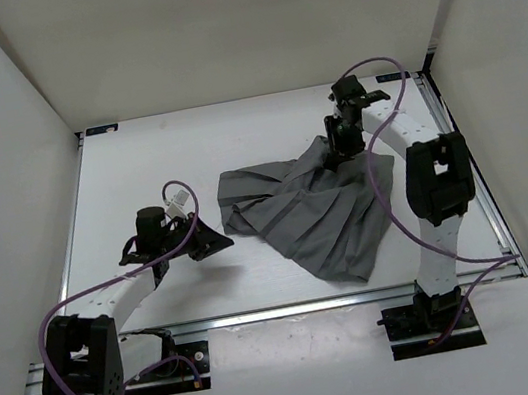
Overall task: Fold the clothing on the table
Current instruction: Flatten the skirt out
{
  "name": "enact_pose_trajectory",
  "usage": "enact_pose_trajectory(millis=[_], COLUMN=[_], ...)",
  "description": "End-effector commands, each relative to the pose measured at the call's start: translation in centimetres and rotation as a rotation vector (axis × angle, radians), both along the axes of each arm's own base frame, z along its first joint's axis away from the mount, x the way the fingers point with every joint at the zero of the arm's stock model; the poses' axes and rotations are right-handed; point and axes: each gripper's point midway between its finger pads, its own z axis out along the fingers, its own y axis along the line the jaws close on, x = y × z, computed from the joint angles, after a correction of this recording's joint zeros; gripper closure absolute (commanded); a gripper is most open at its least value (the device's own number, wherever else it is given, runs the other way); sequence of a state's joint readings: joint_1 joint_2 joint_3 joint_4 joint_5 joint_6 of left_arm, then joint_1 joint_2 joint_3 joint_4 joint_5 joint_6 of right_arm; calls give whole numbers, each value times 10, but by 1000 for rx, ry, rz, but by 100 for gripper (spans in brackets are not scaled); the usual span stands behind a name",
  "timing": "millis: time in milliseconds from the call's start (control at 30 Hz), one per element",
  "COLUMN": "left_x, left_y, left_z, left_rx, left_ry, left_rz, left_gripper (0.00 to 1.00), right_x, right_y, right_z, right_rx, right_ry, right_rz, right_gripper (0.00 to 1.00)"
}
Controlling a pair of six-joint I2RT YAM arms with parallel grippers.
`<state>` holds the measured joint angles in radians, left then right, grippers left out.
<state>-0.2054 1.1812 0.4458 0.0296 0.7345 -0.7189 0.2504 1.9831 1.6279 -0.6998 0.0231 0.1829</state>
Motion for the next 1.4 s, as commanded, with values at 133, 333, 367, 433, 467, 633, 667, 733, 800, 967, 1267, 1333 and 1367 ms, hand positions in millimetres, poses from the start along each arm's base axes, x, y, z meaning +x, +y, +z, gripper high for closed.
enact_pose_trajectory(millis=[133,333,367,433,467,633,667,733,800,967,1267,1333,1367], left_x=[-3,0,-2,0,1,1,4,4,7,4,0,-1,0], left_y=[3,7,6,9,11,12,13,15,16,12,8,8,8], left_z=[0,-1,0,0,-1,-1,1,-1,0,0,2,3,4], left_rx=[-19,-22,-29,-24,-21,-24,-22,-20,-17,-29,-27,-34,-35], left_ry=[0,-2,0,-10,-7,-2,-18,-1,-13,1,-9,-14,-19], left_rz=[-5,22,15,24,33,38,38,44,50,36,23,21,23], left_gripper=[100,100,100,100,100,100,100,100,100,100,100,100,100], right_x=[4,-6,-11,-15,-20,-49,-59,-83,-98,-116,-100,-88,-84], right_y=[-8,5,5,14,16,32,34,38,36,-47,-109,-86,-76], right_z=[-23,-37,-38,-21,-15,72,84,121,140,131,94,105,106], right_rx=[-21,40,37,38,38,103,95,121,154,72,-111,-90,-75], right_ry=[75,174,200,195,201,80,70,1,-51,-139,-115,-175,-184], right_rz=[-48,-41,-34,1,18,83,100,101,85,-189,-331,-254,-221], right_gripper=[54,87,95,100,100,100,100,100,100,100,54,44,44])
